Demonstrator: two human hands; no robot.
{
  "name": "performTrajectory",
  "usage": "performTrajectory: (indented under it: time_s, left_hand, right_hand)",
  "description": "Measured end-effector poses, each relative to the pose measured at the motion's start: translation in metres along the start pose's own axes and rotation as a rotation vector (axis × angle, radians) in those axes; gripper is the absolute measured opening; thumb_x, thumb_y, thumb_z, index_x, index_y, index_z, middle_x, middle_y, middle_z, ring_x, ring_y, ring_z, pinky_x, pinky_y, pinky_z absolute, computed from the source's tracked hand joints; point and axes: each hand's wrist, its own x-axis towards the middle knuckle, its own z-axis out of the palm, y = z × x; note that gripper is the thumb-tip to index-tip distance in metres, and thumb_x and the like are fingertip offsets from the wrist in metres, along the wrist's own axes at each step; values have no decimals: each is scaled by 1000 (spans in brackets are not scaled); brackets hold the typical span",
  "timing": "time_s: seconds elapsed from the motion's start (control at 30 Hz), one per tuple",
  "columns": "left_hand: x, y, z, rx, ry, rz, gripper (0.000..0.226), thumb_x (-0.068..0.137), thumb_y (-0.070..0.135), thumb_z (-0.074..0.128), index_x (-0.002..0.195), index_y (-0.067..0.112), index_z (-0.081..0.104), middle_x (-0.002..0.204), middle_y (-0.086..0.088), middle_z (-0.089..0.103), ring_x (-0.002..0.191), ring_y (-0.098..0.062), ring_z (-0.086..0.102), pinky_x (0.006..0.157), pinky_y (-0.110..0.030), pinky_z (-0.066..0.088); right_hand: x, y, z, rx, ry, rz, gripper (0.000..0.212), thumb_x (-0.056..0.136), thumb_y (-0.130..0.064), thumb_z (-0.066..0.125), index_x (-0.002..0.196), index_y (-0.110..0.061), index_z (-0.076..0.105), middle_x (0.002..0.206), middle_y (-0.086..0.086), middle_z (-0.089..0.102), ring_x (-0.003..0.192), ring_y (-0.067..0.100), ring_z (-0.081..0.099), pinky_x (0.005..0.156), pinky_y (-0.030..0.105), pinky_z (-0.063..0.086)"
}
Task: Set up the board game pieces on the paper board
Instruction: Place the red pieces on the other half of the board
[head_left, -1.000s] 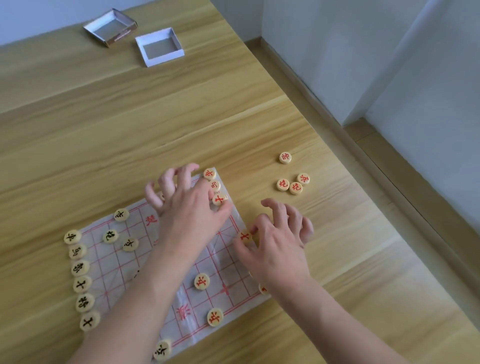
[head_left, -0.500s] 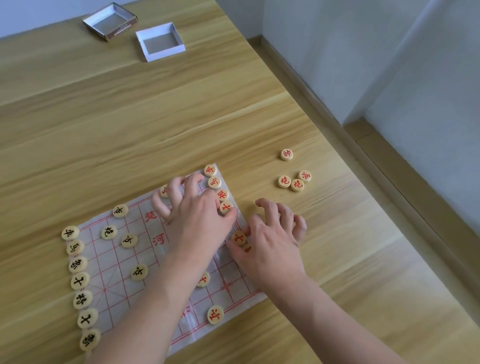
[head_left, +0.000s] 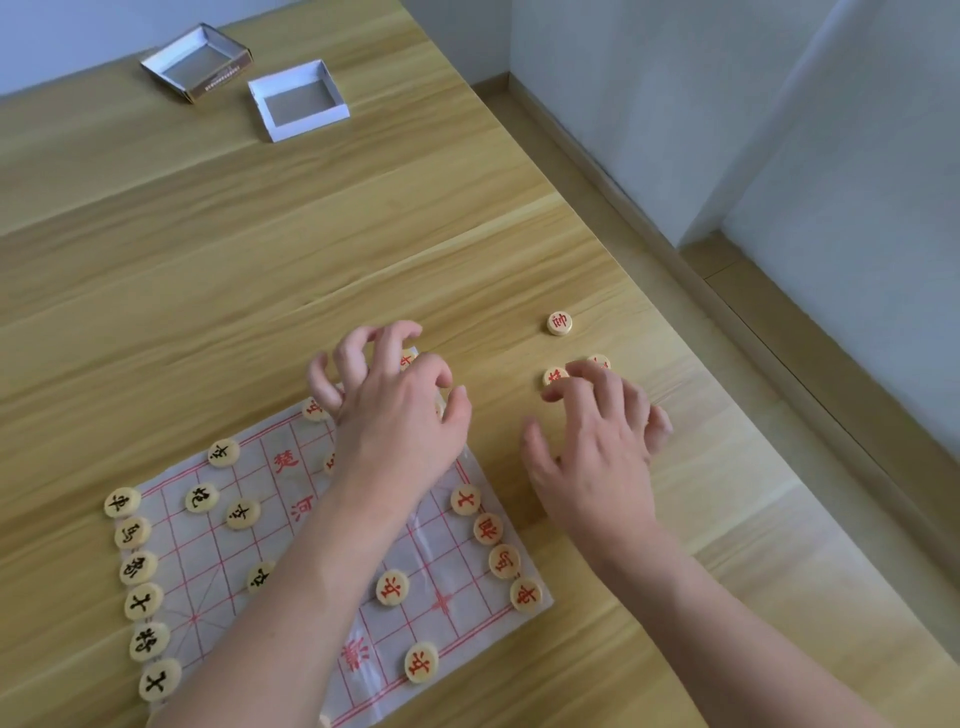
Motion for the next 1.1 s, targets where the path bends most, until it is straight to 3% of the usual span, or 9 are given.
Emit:
performTrajectory:
  time_s: [0.17,0.3,0.47,0.67,0.93,1.1]
  left_hand:
    - [18,15,11,-41,-70,134,11,71,35,72,76,33,62,131,7,51,124,-25,32,102,-57,22]
    - [29,22,21,-67,-132,220,16,69,38,73,82,35,63,132,9,48,123,-23,30,102,-48,15]
    - [40,32,28,-81,-236,302,20,70,42,70,88,38,63,134,13,45,126,-20,25,102,-44,11]
    - [46,45,34,-76,-329,365,26,75,45,66,101,43,63,138,16,39,128,-19,20,103,-45,8]
    - [44,48,40,-38,-285,319,14,75,45,64,87,38,62,130,15,48,126,-21,32,105,-53,16]
    - [42,49,39,22,-218,213,19,71,51,65,78,36,57,127,12,51,124,-21,33,103,-54,17]
  right_hand:
    - [25,30,-4,0,81,61,18,88,-37,53,101,-26,59,121,-9,49,118,17,38,103,41,18]
    - [35,49,-3,30,135,99,18,88,-35,52,100,-25,60,118,-10,52,114,13,36,101,36,16]
    - [33,60,-2,65,101,47,23,85,-40,54,99,-23,60,118,-8,52,115,16,39,102,34,16]
    - [32,61,3,8,58,-74,28,84,-44,66,99,-21,63,115,-4,54,112,20,41,99,46,31]
    - [35,63,3,-12,70,-112,20,82,-34,65,99,-23,67,114,-3,56,109,25,48,98,41,25]
    - [35,61,2,0,48,-50,30,79,-42,68,101,-22,65,118,-3,53,113,20,39,101,40,22]
